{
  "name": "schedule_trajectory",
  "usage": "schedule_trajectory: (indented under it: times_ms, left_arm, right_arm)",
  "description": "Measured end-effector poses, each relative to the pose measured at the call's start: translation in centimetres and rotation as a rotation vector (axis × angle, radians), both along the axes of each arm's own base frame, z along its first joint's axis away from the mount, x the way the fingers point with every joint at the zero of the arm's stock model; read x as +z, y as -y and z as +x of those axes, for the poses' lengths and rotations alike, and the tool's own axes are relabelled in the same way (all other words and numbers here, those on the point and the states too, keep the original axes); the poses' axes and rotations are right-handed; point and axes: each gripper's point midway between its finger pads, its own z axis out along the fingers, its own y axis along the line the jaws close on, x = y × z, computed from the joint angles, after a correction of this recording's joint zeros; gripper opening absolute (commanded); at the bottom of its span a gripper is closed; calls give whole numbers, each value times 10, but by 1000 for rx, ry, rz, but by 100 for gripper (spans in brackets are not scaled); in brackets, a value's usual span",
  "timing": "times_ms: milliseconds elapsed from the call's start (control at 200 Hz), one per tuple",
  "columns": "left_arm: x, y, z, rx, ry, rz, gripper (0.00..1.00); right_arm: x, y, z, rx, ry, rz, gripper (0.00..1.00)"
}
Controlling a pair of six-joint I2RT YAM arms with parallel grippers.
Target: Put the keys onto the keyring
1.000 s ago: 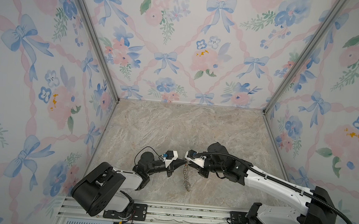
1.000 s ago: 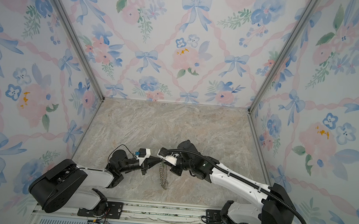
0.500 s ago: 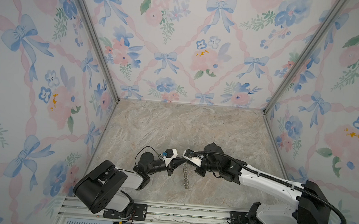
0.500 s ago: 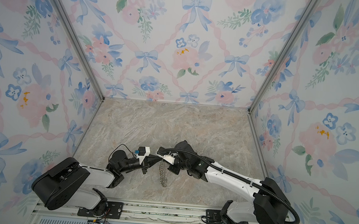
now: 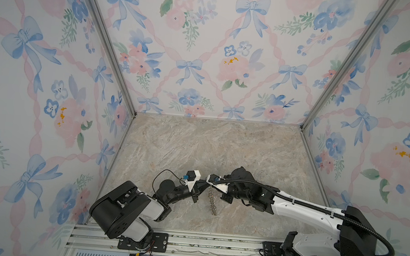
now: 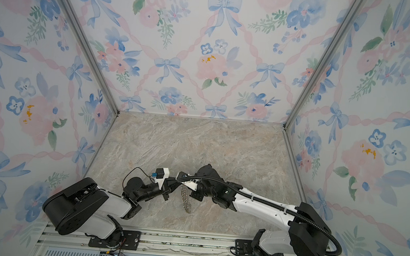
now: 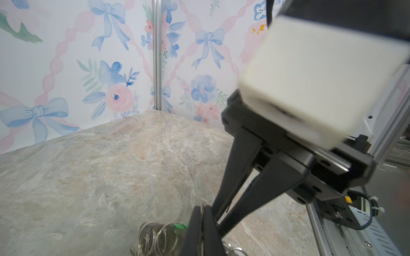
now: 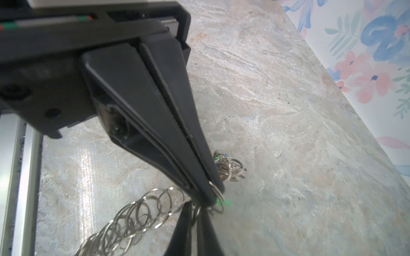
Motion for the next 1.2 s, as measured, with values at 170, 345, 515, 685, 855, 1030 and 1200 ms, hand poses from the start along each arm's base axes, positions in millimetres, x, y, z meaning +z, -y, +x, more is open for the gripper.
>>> schedule_trajectory:
  times_ms: [170, 345, 515, 685, 855, 1030, 1200]
  left_arm:
    - [2, -1, 2, 10, 9, -7, 0]
    - [3, 1, -2, -10, 16, -10, 0]
    - [2, 4, -8, -56, 21, -9, 0]
    - [0, 7, -14, -98, 31, -11, 0]
    - [1, 11, -17, -130, 40, -14, 0]
    - [1, 12, -19, -148, 44, -14, 0]
    - [1, 13, -22, -163, 45, -13, 0]
  right_arm:
    - [-5, 4, -5, 15, -15, -4, 19]
    - [10, 23, 3, -15, -66, 90, 20]
    - [36, 36, 18, -46, -94, 220, 21]
    - [38, 30, 12, -1, -133, 255, 23]
    - [33, 26, 6, 30, -157, 253, 23]
    - [22, 24, 0, 43, -183, 234, 21]
    - [14, 23, -3, 55, -203, 221, 18]
